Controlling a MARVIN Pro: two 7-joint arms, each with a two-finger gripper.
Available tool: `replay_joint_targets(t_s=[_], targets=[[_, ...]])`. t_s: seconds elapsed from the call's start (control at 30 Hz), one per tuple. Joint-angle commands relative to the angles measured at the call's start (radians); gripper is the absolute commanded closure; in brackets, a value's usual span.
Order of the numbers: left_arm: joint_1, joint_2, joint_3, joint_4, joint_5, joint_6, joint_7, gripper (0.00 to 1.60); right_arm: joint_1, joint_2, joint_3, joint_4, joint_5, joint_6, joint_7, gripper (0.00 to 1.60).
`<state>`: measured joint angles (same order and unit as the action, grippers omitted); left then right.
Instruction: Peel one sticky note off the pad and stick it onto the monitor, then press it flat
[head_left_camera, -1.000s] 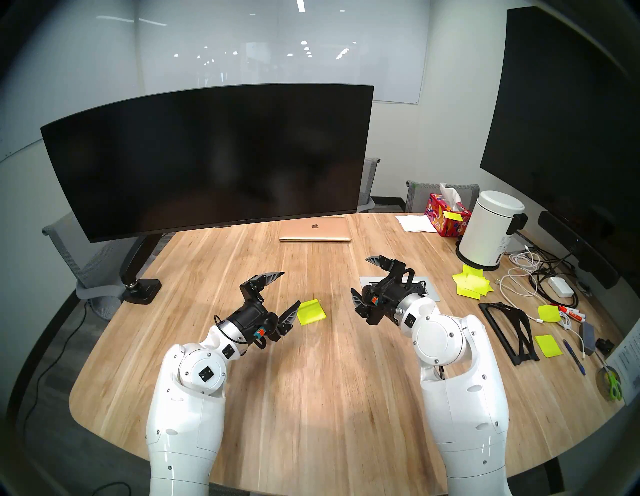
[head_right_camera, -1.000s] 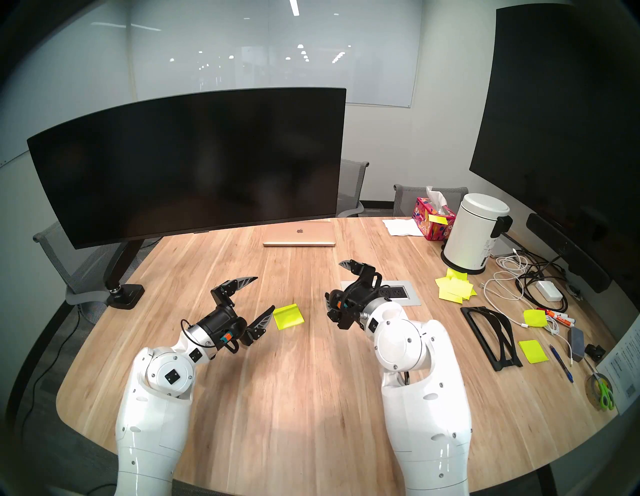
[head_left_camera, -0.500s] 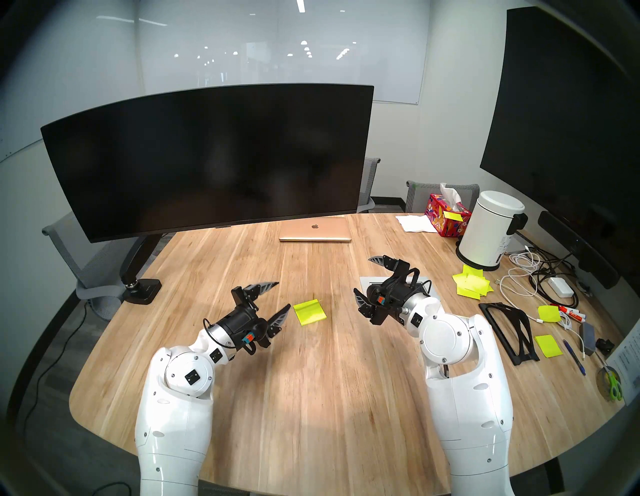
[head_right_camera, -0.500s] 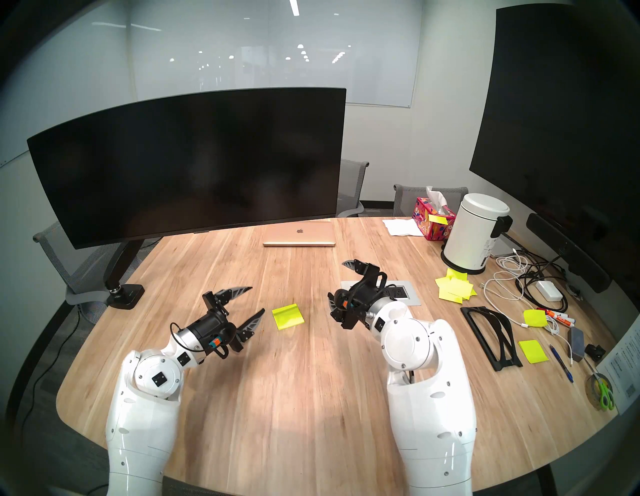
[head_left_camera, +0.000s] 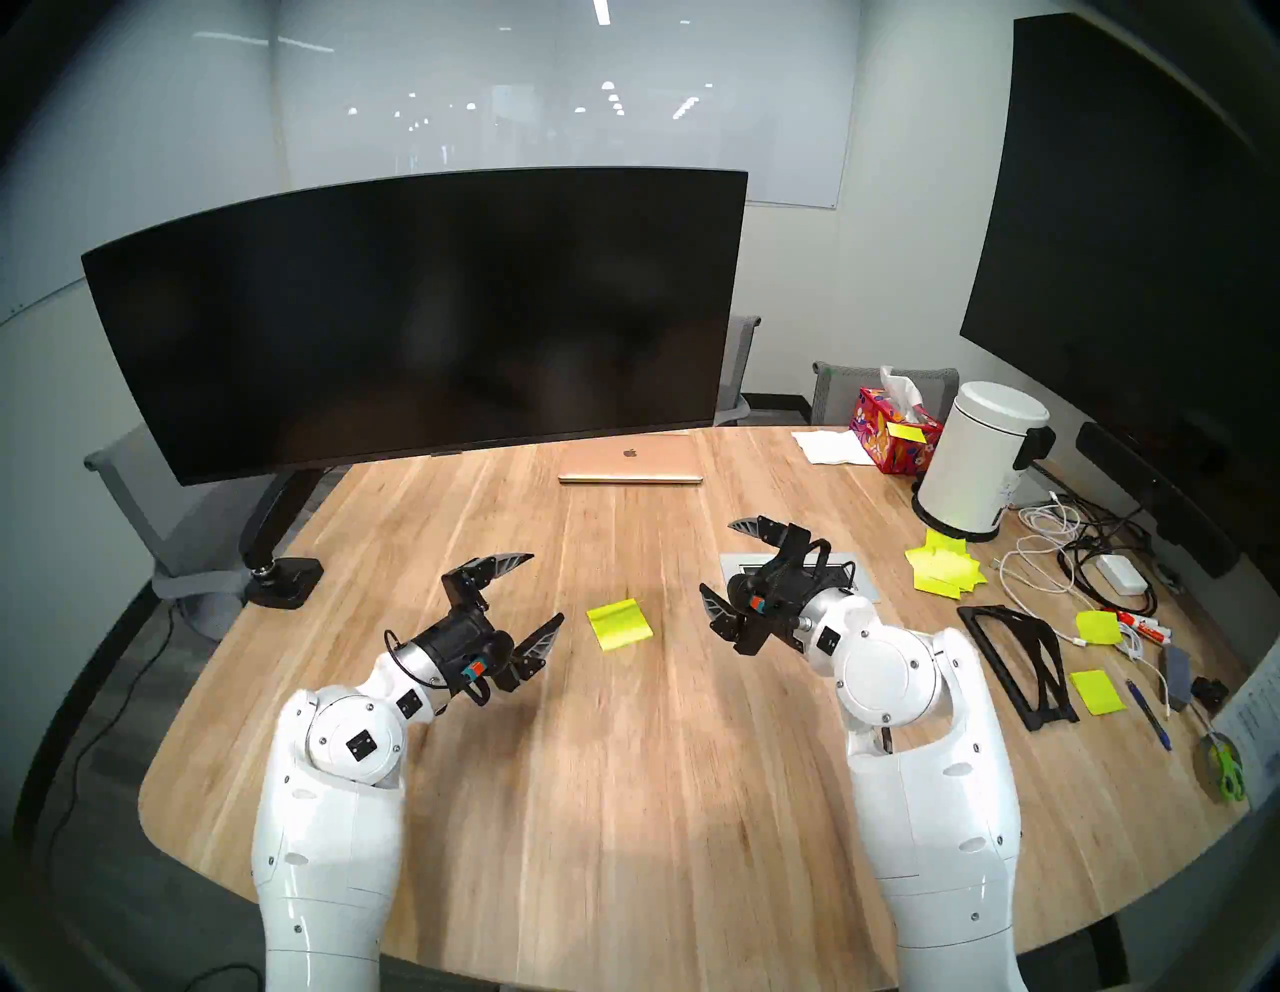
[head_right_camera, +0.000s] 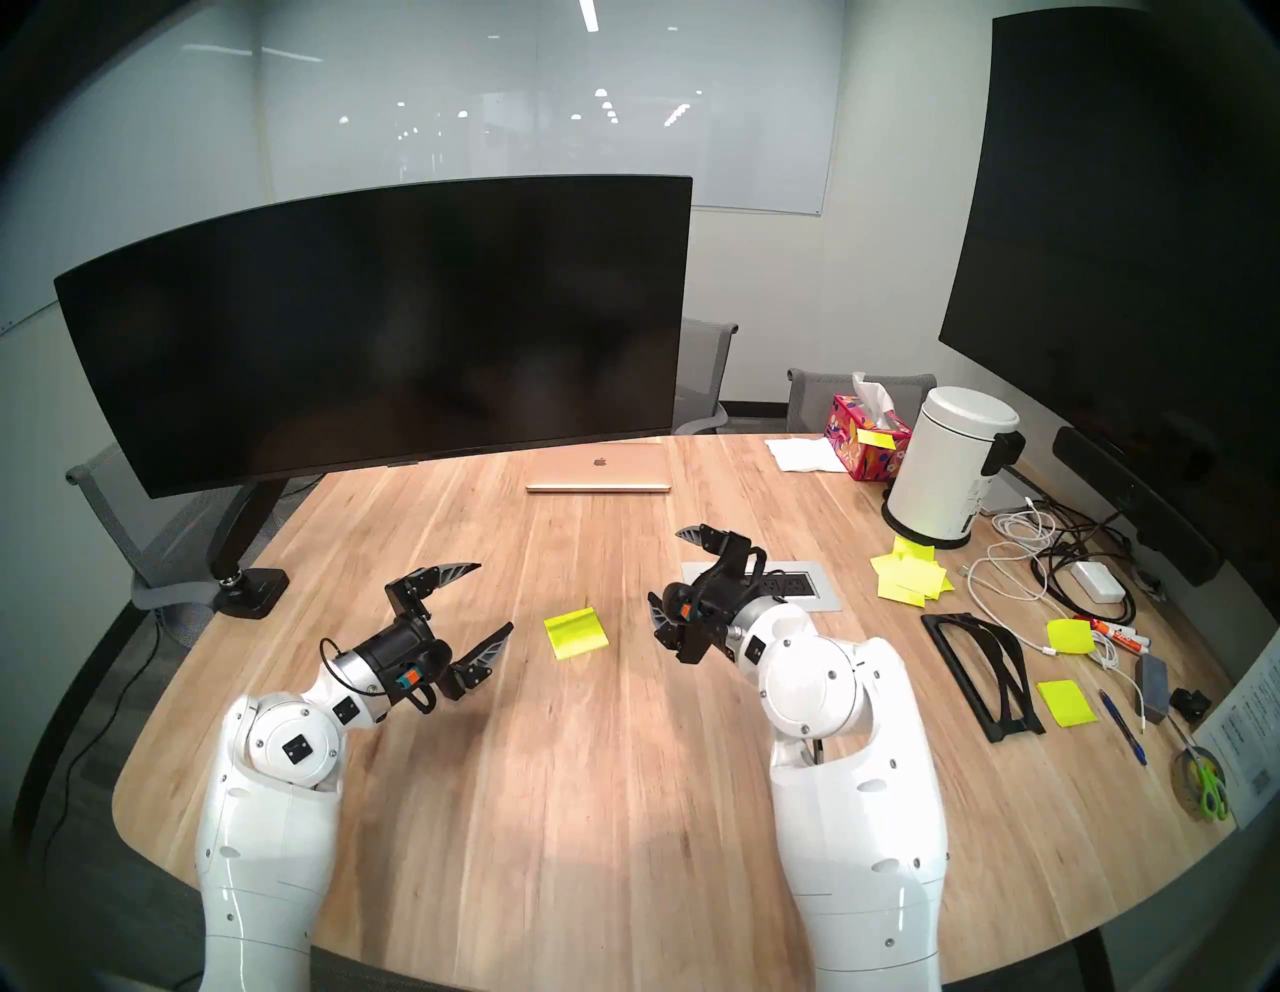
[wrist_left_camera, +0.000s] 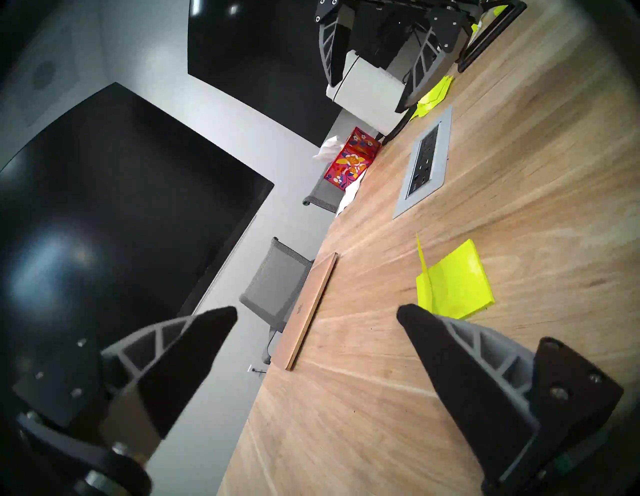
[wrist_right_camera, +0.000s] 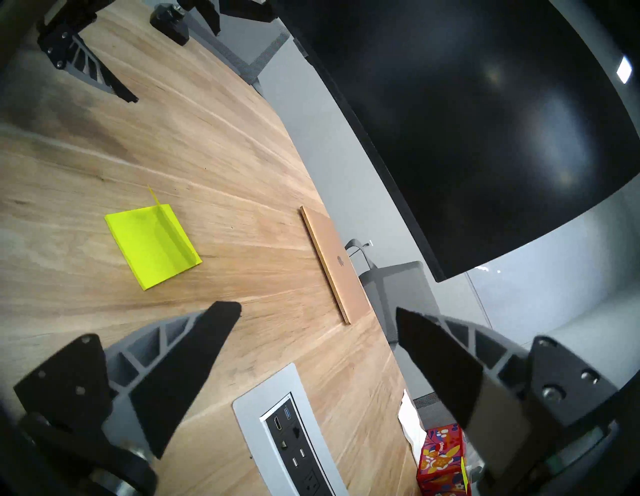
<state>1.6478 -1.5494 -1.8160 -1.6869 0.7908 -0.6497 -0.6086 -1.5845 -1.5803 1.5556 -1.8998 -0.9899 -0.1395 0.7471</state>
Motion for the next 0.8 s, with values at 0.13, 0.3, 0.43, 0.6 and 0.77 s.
replay_joint_targets(t_s=[0.13,0.3,0.43,0.6,0.77], targets=[[-0.013,-0.011,0.003,-0.015,-0.005,0.003,0.009,0.0,0.06,-0.006,-0.053,0.016,-0.014,-0.001,0.045,0.0],[-0.013,-0.011,0.003,-0.015,-0.004,0.003,0.009,0.0,0.078,-0.01,-0.075,0.029,-0.027,0.016,0.092,0.0],[-0.013,-0.011,0.003,-0.015,-0.004,0.002,0.009,0.0,0.094,-0.012,-0.082,0.043,-0.04,0.022,0.111,0.0],[-0.014,-0.013,0.002,-0.015,-0.004,0.001,0.008,0.0,0.121,-0.012,-0.076,0.062,-0.031,0.023,0.145,0.0],[-0.014,-0.014,0.001,-0.015,-0.003,0.0,0.007,0.0,0.143,0.004,-0.07,0.085,-0.025,0.001,0.165,0.0]])
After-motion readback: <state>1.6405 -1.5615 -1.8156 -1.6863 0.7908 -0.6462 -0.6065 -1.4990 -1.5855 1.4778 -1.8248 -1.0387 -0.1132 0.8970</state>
